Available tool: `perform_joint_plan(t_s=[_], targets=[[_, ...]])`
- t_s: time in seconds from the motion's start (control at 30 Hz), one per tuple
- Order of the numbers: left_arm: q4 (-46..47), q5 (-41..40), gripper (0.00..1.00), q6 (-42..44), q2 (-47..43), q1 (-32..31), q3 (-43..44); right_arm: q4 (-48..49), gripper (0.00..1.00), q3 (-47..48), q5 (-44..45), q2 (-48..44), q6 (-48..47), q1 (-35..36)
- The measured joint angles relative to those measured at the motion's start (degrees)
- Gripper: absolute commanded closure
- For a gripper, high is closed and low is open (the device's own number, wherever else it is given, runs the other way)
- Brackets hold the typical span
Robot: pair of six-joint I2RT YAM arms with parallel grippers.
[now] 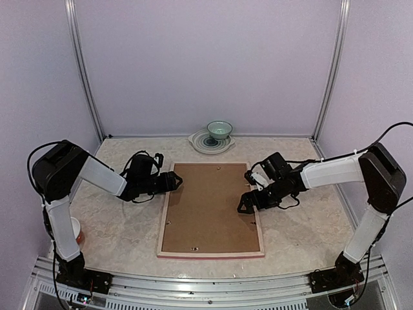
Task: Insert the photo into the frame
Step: Rotate the photo frame at the center of the board.
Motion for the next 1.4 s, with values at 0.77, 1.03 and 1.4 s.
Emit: perform_joint_plan(t_s=[0.77,1.03,1.4], targets=[[-7.10,0.85,0.23,-0.72,9.81,-3.32,16.90,-8.72,0.01,-5.86,-1.81,-8.31,2.99,5.49],[-7.50,2.10,0.22,-1.16,14.19,-4.46,23.10,-10.38,0.01,-7.45,-4.39,-10.91,3.45,6.05],[-6.29,2.40,0.01,-4.42,10.82,-2.86,18.64,-15.13,0.01,-4.46,2.93,-17.73,2.38,4.57]])
